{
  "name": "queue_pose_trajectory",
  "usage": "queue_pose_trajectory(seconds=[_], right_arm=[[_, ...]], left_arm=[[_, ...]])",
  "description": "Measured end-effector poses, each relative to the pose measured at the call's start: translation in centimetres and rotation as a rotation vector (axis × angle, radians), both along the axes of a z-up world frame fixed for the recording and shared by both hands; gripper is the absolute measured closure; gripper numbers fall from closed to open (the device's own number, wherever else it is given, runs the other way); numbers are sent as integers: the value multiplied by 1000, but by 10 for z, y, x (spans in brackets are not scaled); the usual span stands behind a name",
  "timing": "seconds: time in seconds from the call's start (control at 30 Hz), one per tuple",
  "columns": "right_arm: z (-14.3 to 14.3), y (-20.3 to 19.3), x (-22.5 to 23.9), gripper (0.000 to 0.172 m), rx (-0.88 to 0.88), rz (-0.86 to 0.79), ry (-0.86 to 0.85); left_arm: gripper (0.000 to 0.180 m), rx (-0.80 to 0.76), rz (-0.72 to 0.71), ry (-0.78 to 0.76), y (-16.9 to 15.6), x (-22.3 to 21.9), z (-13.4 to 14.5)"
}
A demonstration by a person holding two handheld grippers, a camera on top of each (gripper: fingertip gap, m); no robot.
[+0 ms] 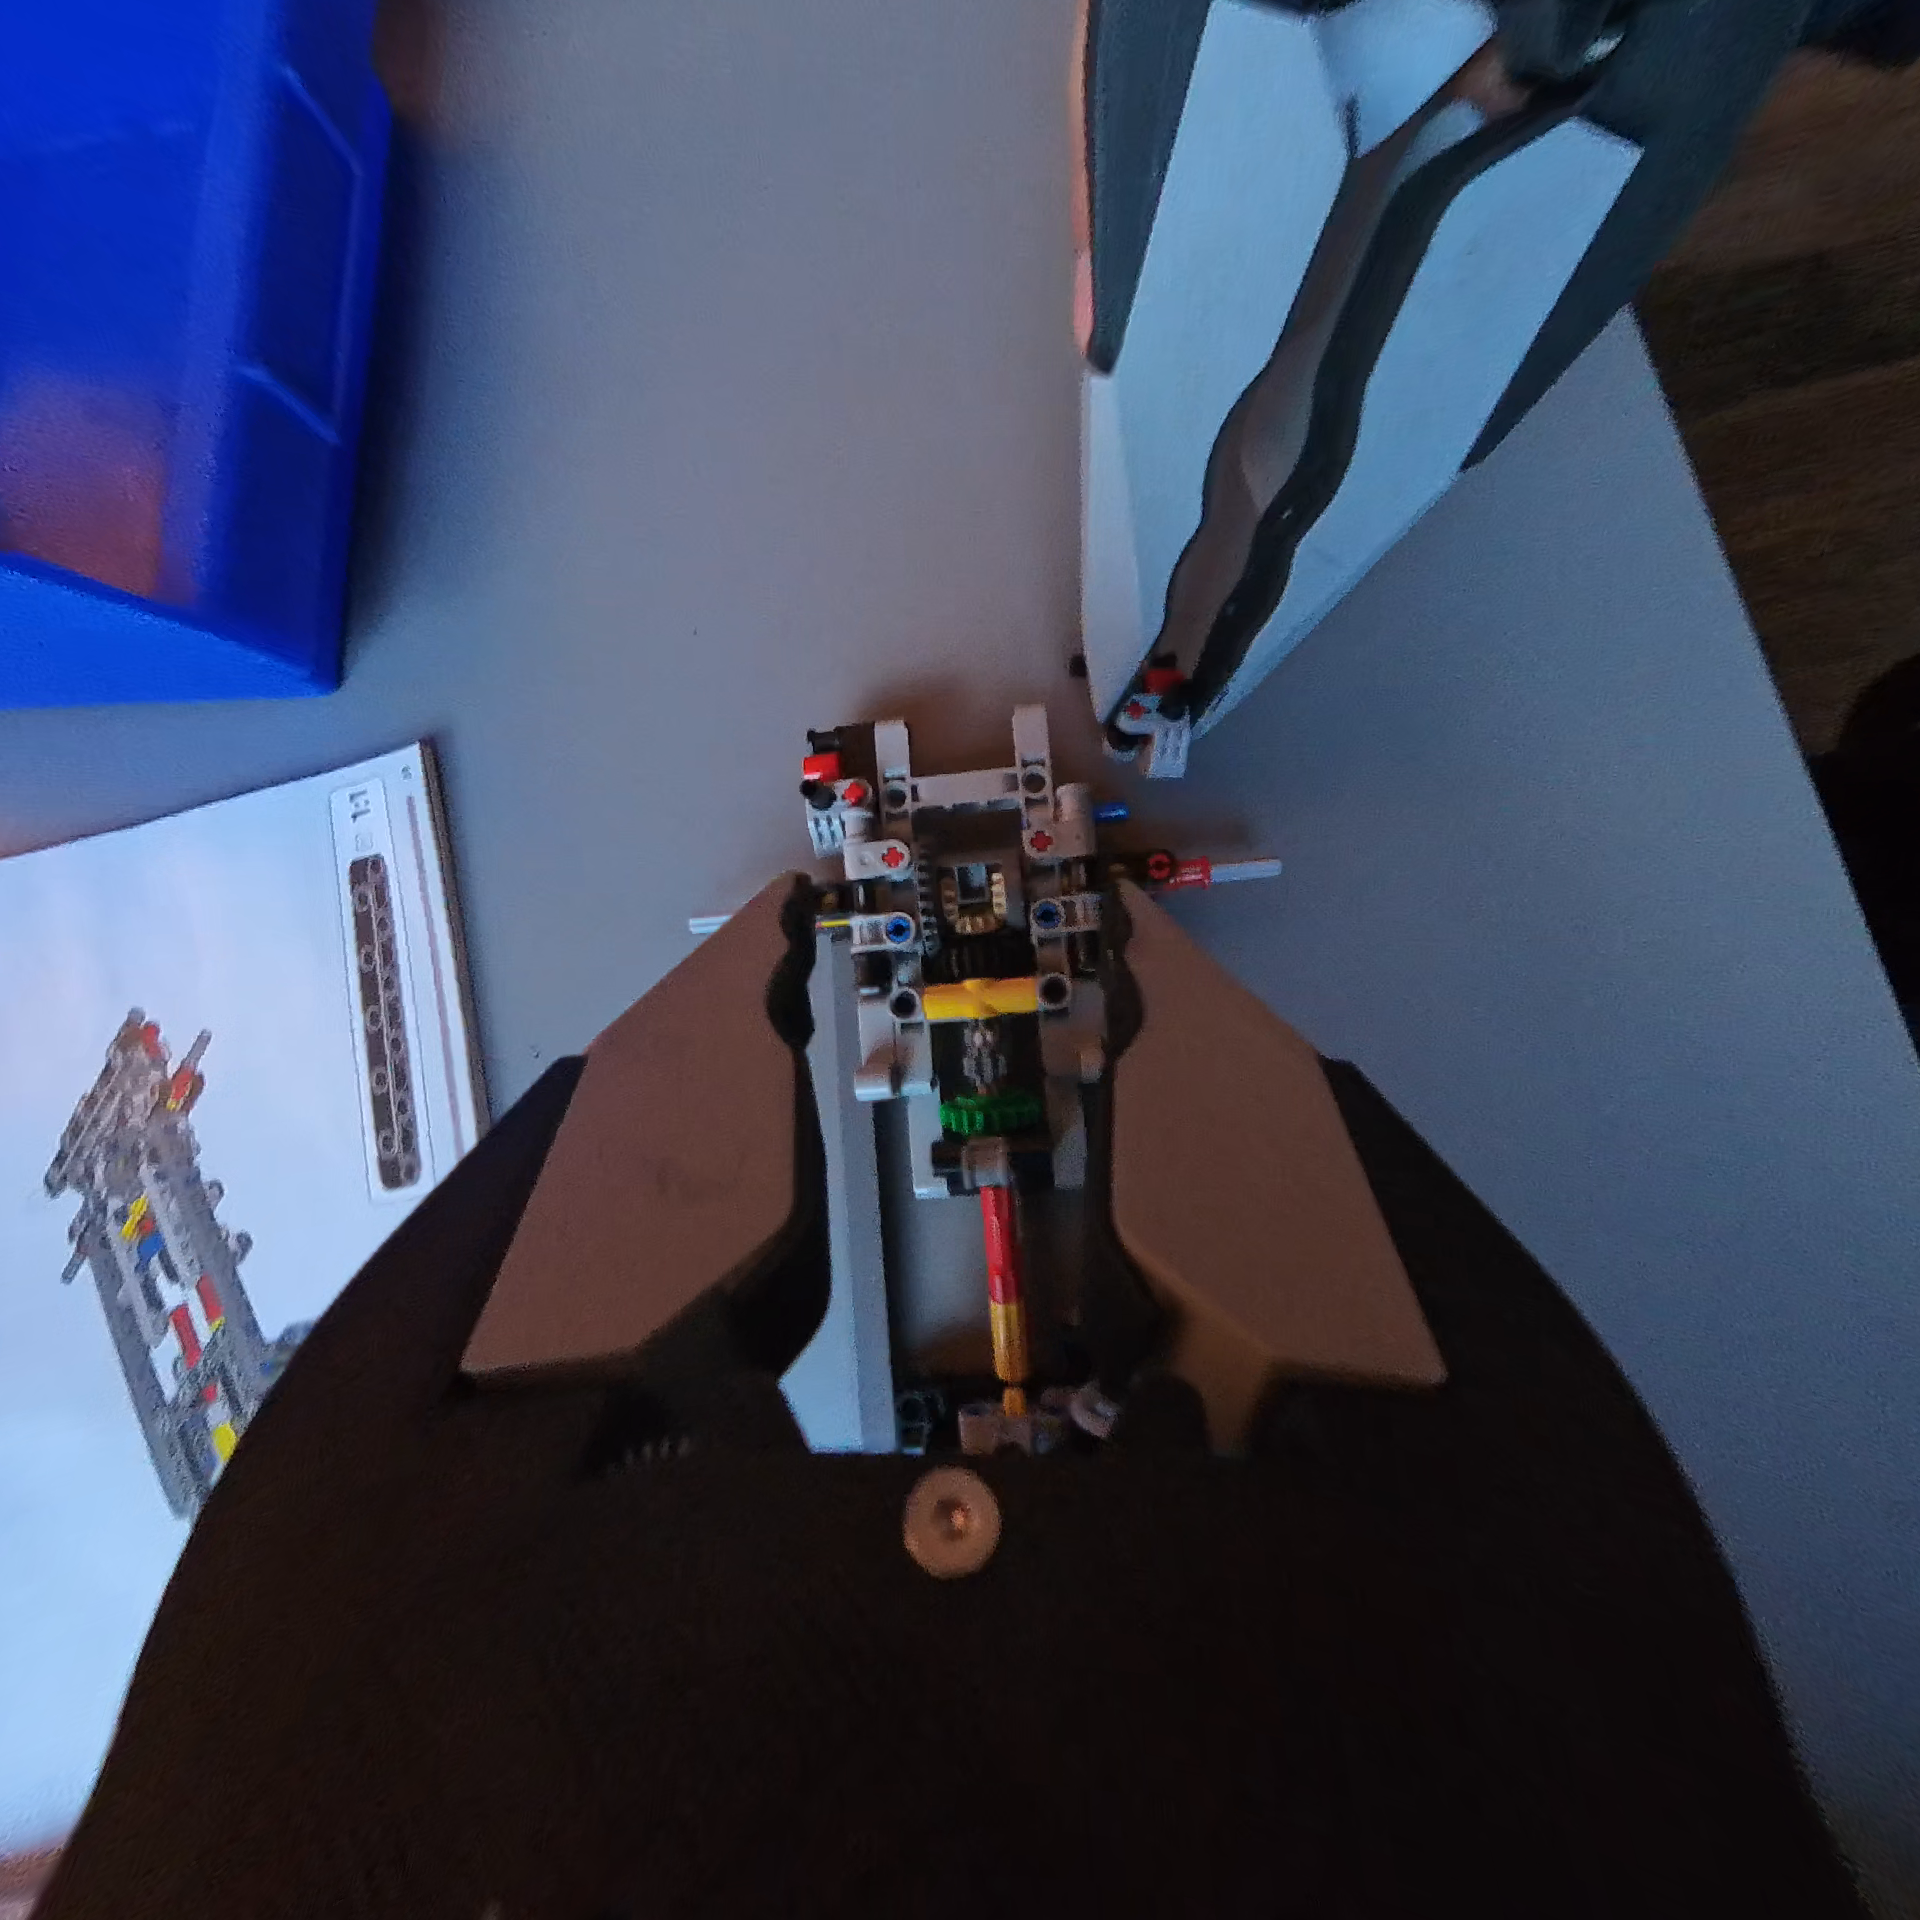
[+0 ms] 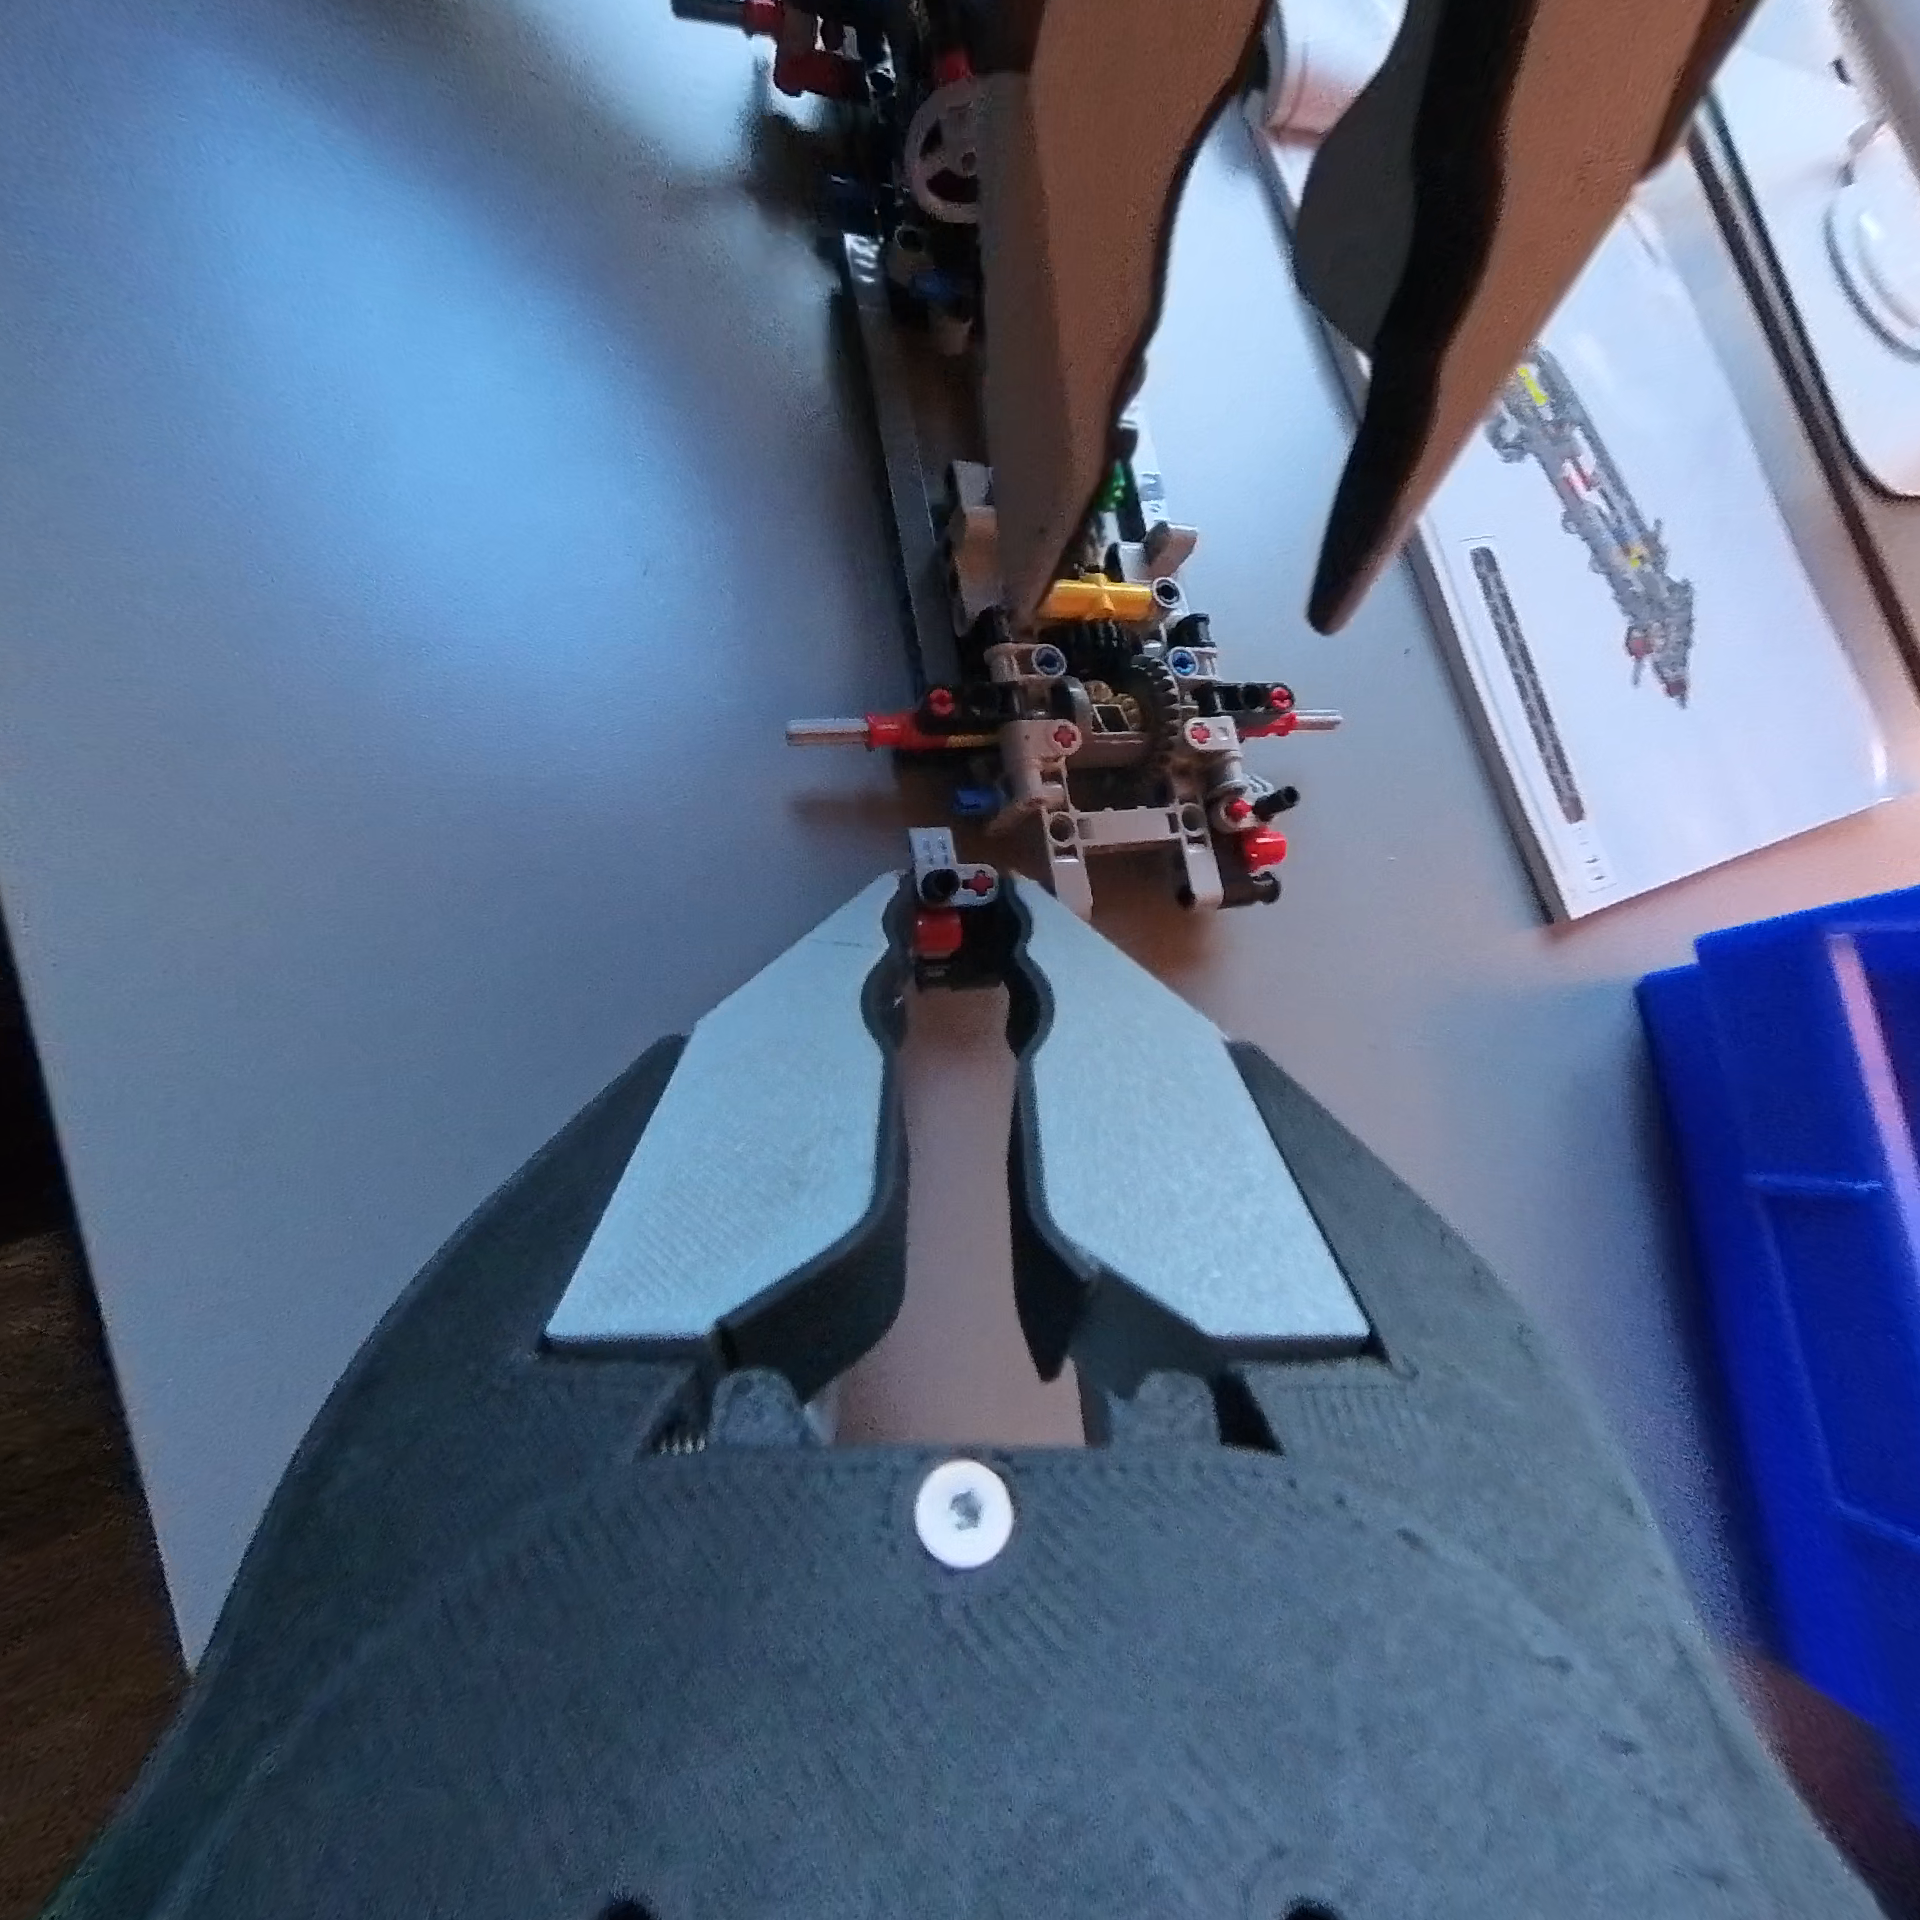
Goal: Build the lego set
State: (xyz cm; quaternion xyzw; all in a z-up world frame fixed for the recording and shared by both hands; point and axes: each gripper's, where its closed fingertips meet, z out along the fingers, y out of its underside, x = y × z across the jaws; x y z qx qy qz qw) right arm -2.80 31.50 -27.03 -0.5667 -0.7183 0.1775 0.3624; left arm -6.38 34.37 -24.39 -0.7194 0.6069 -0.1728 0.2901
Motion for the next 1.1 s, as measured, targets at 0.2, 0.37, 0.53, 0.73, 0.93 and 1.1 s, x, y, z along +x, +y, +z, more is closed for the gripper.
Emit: queue_pose_trajectory(seconds=[0.2,0.37,0.53,0.73,0.93,1.1], right_arm=[[-1,4,-2,160,-90,9,55],[2,9,-2,160,-99,-5,80],[4,6,0,160,-97,-10,36],[0,1,-1,160,-83,-12,-8],[-4,0,-2,160,-79,-22,-8],[-4,2,-4,159,-101,-32,15]], left_arm=[[105,-101,-19,42,7,3,-11],[99,-93,-49,97,5,12,-22],[94,-111,-62,86,5,18,-23],[107,-77,-101,72,9,17,-16],[102,-114,-83,73,11,9,-15],[107,-118,-79,65,10,5,-18]])
